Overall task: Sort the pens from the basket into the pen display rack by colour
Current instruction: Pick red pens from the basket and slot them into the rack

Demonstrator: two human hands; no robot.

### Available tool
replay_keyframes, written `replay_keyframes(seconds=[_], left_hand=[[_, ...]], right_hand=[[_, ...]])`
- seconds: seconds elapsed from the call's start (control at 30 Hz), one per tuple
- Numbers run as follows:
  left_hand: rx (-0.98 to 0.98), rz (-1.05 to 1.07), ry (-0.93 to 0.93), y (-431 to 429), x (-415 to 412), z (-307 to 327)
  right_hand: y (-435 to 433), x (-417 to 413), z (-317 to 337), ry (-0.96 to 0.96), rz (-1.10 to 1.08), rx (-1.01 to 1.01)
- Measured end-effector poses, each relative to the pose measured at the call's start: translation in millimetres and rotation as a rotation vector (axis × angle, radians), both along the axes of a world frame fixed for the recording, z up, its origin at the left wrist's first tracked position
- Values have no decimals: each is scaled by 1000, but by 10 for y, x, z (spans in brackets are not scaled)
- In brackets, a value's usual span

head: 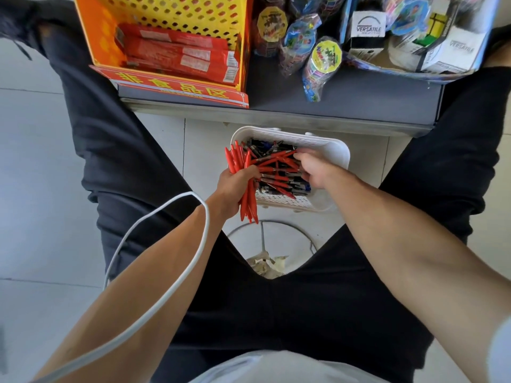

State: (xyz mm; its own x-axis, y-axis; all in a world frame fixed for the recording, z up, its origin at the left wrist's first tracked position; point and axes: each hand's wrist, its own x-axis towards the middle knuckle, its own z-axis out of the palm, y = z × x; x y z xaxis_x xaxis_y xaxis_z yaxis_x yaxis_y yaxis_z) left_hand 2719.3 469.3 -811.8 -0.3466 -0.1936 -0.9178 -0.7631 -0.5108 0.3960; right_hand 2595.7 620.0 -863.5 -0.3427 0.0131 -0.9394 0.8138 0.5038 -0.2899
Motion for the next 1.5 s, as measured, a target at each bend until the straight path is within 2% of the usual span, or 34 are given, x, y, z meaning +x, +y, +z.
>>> replay_keyframes(seconds=[0.17,0.37,0.53,0.67,0.77,0.97,1.07,1.17,1.5], left_hand=[[0,0,-1,-5,5,13],[-11,-2,12,-2,26,60],[-9,-2,14,-21,71,71],[-9,-6,6,-33,68,37],[-6,-15,-6,-32,25,24],[4,-1,-12,-23,-4,17],[14,-6,3,-22,18,51],[0,-8,4,-18,46,69],[11,-15,-15,-42,88,34]], right_hand=[[-20,96,-150,149,100,66],[-58,265,1,233,294,8],[-72,289,32,264,315,65],[-122,244,8,234,272,5],[-166,230,-15,240,322,65],[-230,316,-12,394,345,26],[-166,315,36,408,324,-8],[-47,300,103,386,445,-65],[-242,252,53,487,685,69]])
